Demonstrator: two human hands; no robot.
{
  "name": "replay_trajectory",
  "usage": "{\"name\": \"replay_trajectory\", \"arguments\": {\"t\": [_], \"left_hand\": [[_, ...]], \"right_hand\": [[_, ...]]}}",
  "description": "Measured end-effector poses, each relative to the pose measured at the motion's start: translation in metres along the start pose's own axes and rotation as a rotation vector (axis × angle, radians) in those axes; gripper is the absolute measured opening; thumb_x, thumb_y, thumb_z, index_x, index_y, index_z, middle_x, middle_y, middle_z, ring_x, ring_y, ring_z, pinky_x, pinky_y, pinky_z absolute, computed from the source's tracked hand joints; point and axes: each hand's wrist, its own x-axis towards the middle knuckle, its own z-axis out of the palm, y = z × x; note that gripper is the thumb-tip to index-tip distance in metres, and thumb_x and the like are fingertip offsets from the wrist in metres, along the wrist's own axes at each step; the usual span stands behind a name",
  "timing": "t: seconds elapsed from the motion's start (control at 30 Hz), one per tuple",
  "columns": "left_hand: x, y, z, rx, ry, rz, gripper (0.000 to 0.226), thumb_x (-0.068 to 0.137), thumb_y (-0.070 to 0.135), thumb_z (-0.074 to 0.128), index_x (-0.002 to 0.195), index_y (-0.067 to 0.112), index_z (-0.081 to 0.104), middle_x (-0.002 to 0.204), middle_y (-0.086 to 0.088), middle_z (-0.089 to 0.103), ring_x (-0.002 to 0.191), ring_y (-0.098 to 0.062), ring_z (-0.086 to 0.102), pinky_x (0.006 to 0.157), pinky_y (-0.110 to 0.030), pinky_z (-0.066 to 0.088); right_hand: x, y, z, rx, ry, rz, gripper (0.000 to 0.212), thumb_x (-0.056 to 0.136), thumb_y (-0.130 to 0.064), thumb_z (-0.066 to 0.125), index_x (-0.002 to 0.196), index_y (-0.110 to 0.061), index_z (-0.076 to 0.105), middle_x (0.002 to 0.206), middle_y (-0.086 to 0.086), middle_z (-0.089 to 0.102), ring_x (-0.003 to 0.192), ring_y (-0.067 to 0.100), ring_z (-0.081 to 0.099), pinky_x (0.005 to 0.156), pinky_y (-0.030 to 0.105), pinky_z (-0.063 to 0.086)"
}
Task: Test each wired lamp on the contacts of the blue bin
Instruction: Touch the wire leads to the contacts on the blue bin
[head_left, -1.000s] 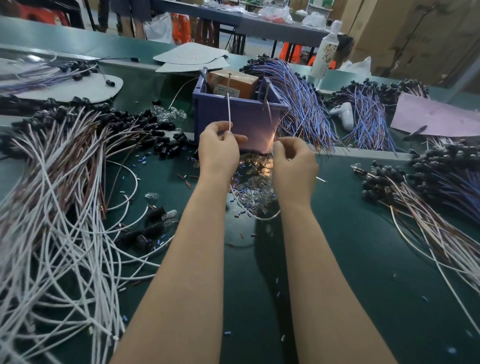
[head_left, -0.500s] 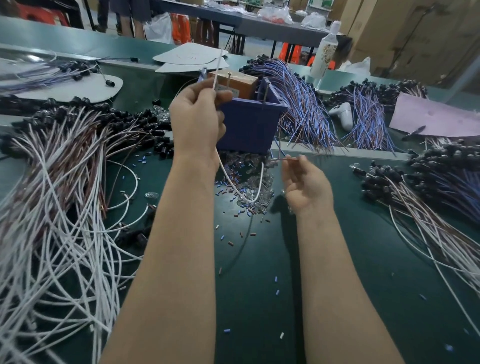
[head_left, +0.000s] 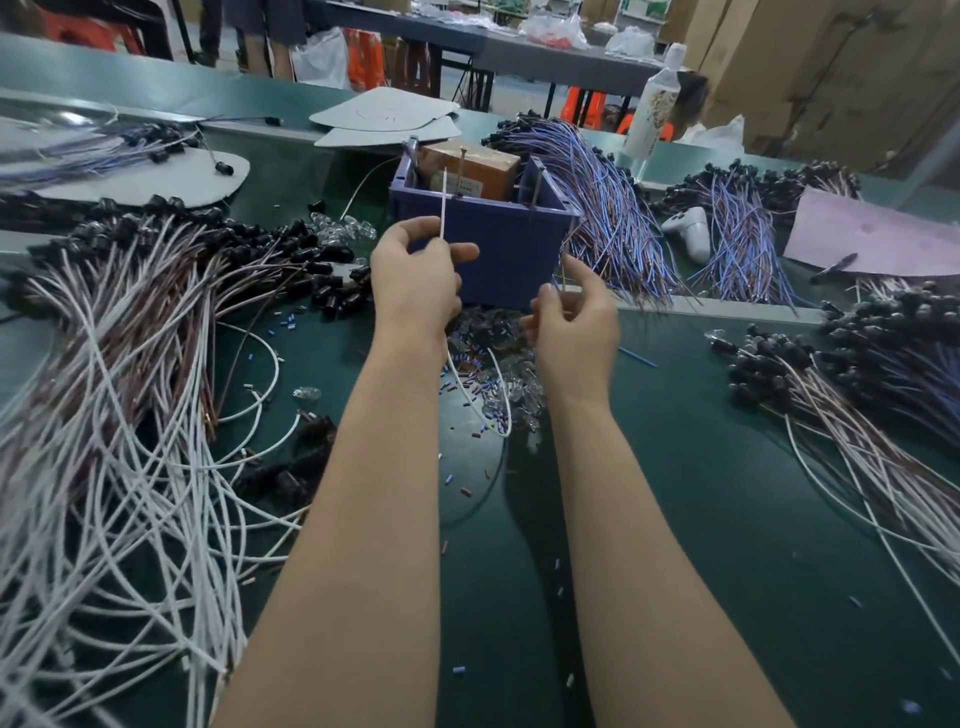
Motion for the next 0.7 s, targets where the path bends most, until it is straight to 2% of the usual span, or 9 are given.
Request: {"name": "replay_trajectory", "arguments": {"t": [0.07, 0.2, 0.37, 0.53, 0.7], "left_hand": [[0.0011, -0.0019, -0.0005, 0.018, 0.005, 0.002, 0.022, 0.095, -0.001, 0.037, 0.094, 0.018, 0.048, 0.074, -0.004, 0.064, 0.032, -0.003, 0.03, 0.034, -0.014, 0.024], [0.0015, -0.0029, -0.0006, 0.052, -0.01, -0.004, 0.02, 0.095, 0.0, 0.038, 0.103, 0.016, 0.049, 0.075, -0.003, 0.065, 0.033, -0.003, 0.033, 0.034, -0.014, 0.026], [0.0021, -0.0038, 0.0002, 0.084, -0.032, -0.011, 0.02, 0.096, 0.002, 0.039, 0.106, 0.015, 0.05, 0.078, -0.002, 0.066, 0.036, -0.003, 0.034, 0.035, -0.014, 0.027], [0.0008, -0.0043, 0.0012, 0.072, -0.058, -0.018, 0.019, 0.097, 0.002, 0.039, 0.106, 0.015, 0.05, 0.077, -0.003, 0.066, 0.036, -0.003, 0.033, 0.035, -0.015, 0.027], [0.0005, -0.0036, 0.0013, 0.074, -0.062, -0.011, 0.02, 0.096, 0.002, 0.039, 0.104, 0.016, 0.051, 0.076, -0.002, 0.067, 0.034, -0.003, 0.033, 0.035, -0.014, 0.027]], "right_hand": [[0.0024, -0.0036, 0.0044, -0.03, -0.02, -0.031, 0.033, 0.096, -0.01, 0.05, 0.129, -0.013, 0.053, 0.08, 0.002, 0.061, 0.074, 0.023, 0.062, 0.08, 0.048, 0.053], [0.0067, -0.0079, 0.0083, -0.087, -0.047, -0.068, 0.031, 0.095, -0.012, 0.051, 0.125, -0.013, 0.057, 0.082, 0.002, 0.064, 0.075, 0.019, 0.062, 0.081, 0.046, 0.053], [0.004, -0.006, 0.0087, -0.064, -0.051, -0.047, 0.029, 0.094, -0.011, 0.051, 0.121, -0.015, 0.06, 0.083, 0.004, 0.064, 0.081, 0.028, 0.064, 0.082, 0.048, 0.052], [0.0023, -0.0041, 0.0058, -0.022, -0.043, -0.028, 0.026, 0.093, -0.009, 0.051, 0.114, -0.018, 0.062, 0.076, 0.006, 0.061, 0.081, 0.035, 0.062, 0.08, 0.051, 0.051], [0.0002, -0.0049, 0.0038, -0.018, -0.046, -0.025, 0.026, 0.092, -0.009, 0.051, 0.111, -0.022, 0.063, 0.073, 0.005, 0.061, 0.077, 0.033, 0.061, 0.078, 0.051, 0.051]]}}
